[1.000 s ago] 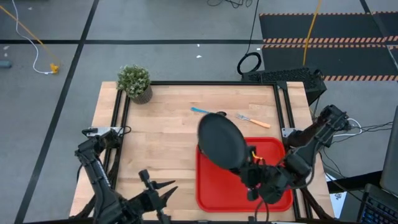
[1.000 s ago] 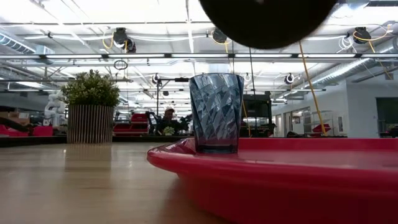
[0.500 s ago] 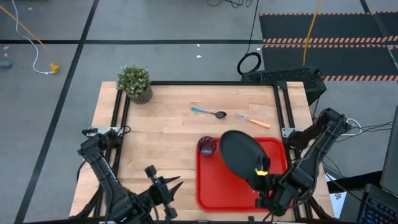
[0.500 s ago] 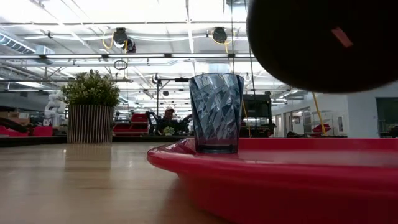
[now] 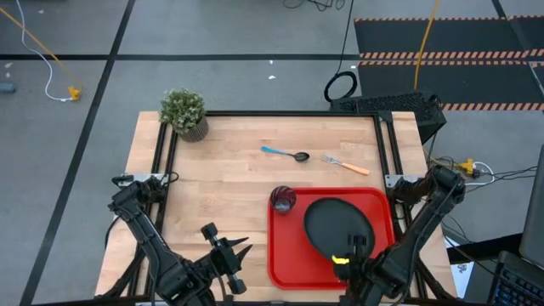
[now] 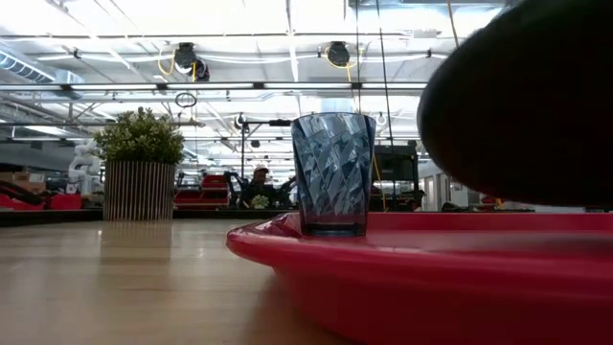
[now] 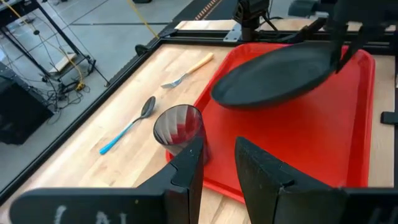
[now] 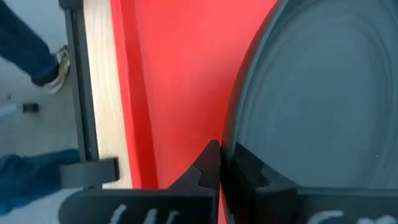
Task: Pick and place plate/cup/fork/spoon on tray
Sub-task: Put the black plate on the tray
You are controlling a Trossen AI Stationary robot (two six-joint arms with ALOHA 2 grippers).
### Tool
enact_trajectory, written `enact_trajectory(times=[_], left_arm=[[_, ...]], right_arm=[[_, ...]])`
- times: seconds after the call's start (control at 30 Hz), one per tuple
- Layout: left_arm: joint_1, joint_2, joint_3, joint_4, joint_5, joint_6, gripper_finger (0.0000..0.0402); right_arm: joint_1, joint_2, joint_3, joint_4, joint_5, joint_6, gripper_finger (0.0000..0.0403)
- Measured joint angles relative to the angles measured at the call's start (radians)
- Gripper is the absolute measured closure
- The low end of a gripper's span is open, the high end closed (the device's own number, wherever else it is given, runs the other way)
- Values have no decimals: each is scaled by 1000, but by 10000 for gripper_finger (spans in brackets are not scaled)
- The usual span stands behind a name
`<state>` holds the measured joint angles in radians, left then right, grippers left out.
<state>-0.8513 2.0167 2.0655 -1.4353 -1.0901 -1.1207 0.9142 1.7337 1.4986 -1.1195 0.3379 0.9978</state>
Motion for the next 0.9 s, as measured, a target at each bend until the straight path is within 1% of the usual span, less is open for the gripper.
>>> enact_trajectory(times=[0.23, 0.4, 0.7, 0.9], left_arm=[[0, 0, 0, 0, 0, 7, 307], [0, 0, 0, 6, 0, 7, 307], [0, 0, 0, 46, 0, 39, 307], [0, 0, 0, 50, 0, 39, 307]], right_arm=[[0, 40, 0, 1, 3, -14, 403], [-3, 67, 0, 4, 26, -12, 403], [-5, 113, -1, 87, 27, -46, 398], [-10, 115, -1, 100, 27, -44, 396]])
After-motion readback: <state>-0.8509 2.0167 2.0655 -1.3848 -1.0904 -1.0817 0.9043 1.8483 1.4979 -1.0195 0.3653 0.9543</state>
